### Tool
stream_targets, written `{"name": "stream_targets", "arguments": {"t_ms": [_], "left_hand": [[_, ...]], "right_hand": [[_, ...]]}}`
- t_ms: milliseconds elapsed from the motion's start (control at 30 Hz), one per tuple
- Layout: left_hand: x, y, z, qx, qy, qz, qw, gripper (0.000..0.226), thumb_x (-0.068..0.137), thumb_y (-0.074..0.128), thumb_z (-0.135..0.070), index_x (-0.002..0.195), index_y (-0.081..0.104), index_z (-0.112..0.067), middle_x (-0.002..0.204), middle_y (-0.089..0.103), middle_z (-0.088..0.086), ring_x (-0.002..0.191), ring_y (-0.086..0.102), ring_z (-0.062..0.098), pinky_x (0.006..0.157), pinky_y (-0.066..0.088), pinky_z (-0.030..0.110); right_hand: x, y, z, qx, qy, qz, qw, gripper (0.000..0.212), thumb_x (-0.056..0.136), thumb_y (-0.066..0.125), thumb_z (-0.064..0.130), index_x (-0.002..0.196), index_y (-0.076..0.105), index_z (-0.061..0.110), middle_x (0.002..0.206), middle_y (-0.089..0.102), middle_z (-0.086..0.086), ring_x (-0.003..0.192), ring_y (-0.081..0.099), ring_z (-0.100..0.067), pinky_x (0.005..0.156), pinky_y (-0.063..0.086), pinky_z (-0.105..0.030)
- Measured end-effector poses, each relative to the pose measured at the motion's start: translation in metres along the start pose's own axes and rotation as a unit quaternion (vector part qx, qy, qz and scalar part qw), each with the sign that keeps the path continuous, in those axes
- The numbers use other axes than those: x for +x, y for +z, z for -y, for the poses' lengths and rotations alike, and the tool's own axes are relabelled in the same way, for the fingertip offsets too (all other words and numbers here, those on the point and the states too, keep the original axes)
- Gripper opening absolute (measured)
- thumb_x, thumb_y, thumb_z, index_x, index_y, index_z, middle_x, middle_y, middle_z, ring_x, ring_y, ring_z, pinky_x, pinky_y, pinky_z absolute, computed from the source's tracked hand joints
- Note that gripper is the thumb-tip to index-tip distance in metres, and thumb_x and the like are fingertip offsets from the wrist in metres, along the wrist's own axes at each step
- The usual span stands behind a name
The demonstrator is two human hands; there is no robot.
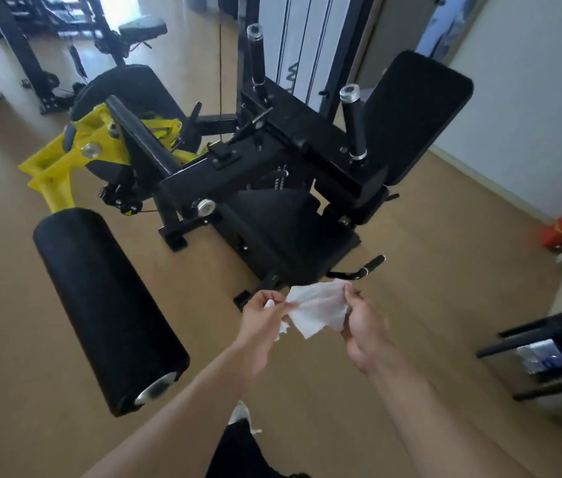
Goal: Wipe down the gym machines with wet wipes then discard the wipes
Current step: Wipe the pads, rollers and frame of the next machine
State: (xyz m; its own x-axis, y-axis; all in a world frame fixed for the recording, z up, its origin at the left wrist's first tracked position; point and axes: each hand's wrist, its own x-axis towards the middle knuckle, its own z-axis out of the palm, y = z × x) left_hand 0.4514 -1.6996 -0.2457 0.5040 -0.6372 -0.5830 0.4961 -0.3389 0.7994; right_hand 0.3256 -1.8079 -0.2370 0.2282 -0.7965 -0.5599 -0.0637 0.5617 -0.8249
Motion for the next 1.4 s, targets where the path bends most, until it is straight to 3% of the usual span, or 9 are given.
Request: {"name": "stream_targets", "arguments": {"t_ms": [233, 367, 500, 567, 633, 833, 1033, 1200, 1400], "left_hand": [[0.087, 0.076, -0.105, 0.029, 0.115, -0.035, 0.992, 0.016, 0.092, 0.071, -0.035, 0.105, 0.065, -0.028, 0.093, 0.074, -0.007, 0.081, 0.066, 0.009, 0.063, 0.047, 0.024], [0.123, 0.103, -0.161, 0.003, 0.199, -0.071, 0.977, 0.018, 0.095, 0.065, -0.042, 0.101, 0.065, -0.025, 0.087, 0.072, -0.005, 0.066, 0.061, 0.006, 0.062, 0.047, 0.025], [0.157, 0.126, -0.202, -0.057, 0.25, -0.129, 0.958, 0.026, 0.098, 0.06, -0.042, 0.096, 0.065, -0.016, 0.075, 0.066, -0.003, 0.059, 0.054, 0.01, 0.057, 0.043, 0.025], [0.169, 0.135, -0.215, -0.092, 0.273, -0.149, 0.946, 0.03, 0.099, 0.058, -0.041, 0.094, 0.065, -0.012, 0.073, 0.063, 0.001, 0.06, 0.051, 0.014, 0.056, 0.043, 0.025], [0.175, 0.146, -0.227, -0.11, 0.307, -0.179, 0.928, 0.032, 0.101, 0.055, -0.039, 0.088, 0.063, -0.012, 0.071, 0.06, 0.004, 0.06, 0.049, 0.016, 0.057, 0.043, 0.025], [0.156, 0.178, -0.279, -0.093, 0.417, -0.291, 0.856, 0.04, 0.093, 0.056, -0.043, 0.085, 0.062, -0.004, 0.07, 0.047, 0.004, 0.064, 0.044, 0.009, 0.061, 0.038, 0.019], [0.148, 0.173, -0.336, 0.133, 0.322, -0.386, 0.854, 0.028, 0.094, 0.064, -0.049, 0.088, 0.069, -0.022, 0.066, 0.055, -0.01, 0.06, 0.049, 0.002, 0.059, 0.041, 0.019], [0.164, 0.168, -0.33, 0.177, 0.222, -0.315, 0.905, 0.026, 0.095, 0.058, -0.054, 0.093, 0.068, -0.03, 0.063, 0.052, -0.014, 0.055, 0.048, 0.003, 0.057, 0.036, 0.028], [0.156, 0.172, -0.333, 0.23, 0.194, -0.297, 0.906, 0.031, 0.09, 0.058, -0.063, 0.098, 0.067, -0.035, 0.058, 0.052, -0.016, 0.053, 0.049, -0.001, 0.057, 0.036, 0.022]], "right_hand": [[0.089, -0.007, 0.138, -0.001, -0.226, -0.231, 0.946, 0.023, 0.103, 0.049, 0.039, 0.088, 0.063, 0.029, 0.086, 0.067, 0.0, 0.082, 0.064, -0.015, 0.085, 0.055, -0.039], [0.112, 0.02, 0.212, -0.083, -0.394, -0.06, 0.914, 0.028, 0.107, 0.048, 0.037, 0.087, 0.068, 0.042, 0.079, 0.064, 0.016, 0.079, 0.058, -0.008, 0.076, 0.047, -0.035], [0.151, 0.044, 0.232, -0.167, -0.412, 0.139, 0.885, 0.036, 0.107, 0.047, 0.035, 0.1, 0.076, 0.015, 0.115, 0.074, 0.01, 0.116, 0.065, -0.009, 0.1, 0.049, -0.03], [0.172, 0.044, 0.242, -0.181, -0.405, 0.173, 0.879, 0.007, 0.097, 0.066, 0.027, 0.098, 0.071, 0.023, 0.11, 0.075, 0.014, 0.108, 0.069, -0.008, 0.092, 0.053, -0.029], [0.195, 0.041, 0.257, -0.225, -0.396, 0.224, 0.861, 0.022, 0.086, 0.079, 0.027, 0.102, 0.066, 0.034, 0.104, 0.073, 0.014, 0.099, 0.07, -0.008, 0.086, 0.055, -0.025], [0.23, 0.046, 0.276, -0.445, -0.444, 0.439, 0.642, 0.045, 0.101, 0.037, 0.059, 0.133, 0.044, 0.029, 0.101, 0.062, 0.016, 0.092, 0.061, -0.003, 0.075, 0.048, -0.018], [0.222, 0.088, 0.315, -0.389, -0.488, 0.556, 0.549, 0.037, 0.103, 0.029, 0.058, 0.125, 0.034, 0.028, 0.096, 0.063, 0.005, 0.084, 0.061, -0.013, 0.072, 0.052, -0.038], [0.241, 0.071, 0.308, -0.42, -0.549, 0.537, 0.484, 0.018, 0.108, 0.031, 0.049, 0.111, 0.031, 0.031, 0.081, 0.058, 0.014, 0.082, 0.056, -0.008, 0.083, 0.037, -0.004], [0.256, 0.069, 0.318, -0.451, -0.51, 0.585, 0.441, 0.014, 0.107, 0.041, 0.043, 0.108, 0.032, 0.032, 0.083, 0.055, 0.016, 0.088, 0.053, -0.004, 0.086, 0.031, -0.001]]}}
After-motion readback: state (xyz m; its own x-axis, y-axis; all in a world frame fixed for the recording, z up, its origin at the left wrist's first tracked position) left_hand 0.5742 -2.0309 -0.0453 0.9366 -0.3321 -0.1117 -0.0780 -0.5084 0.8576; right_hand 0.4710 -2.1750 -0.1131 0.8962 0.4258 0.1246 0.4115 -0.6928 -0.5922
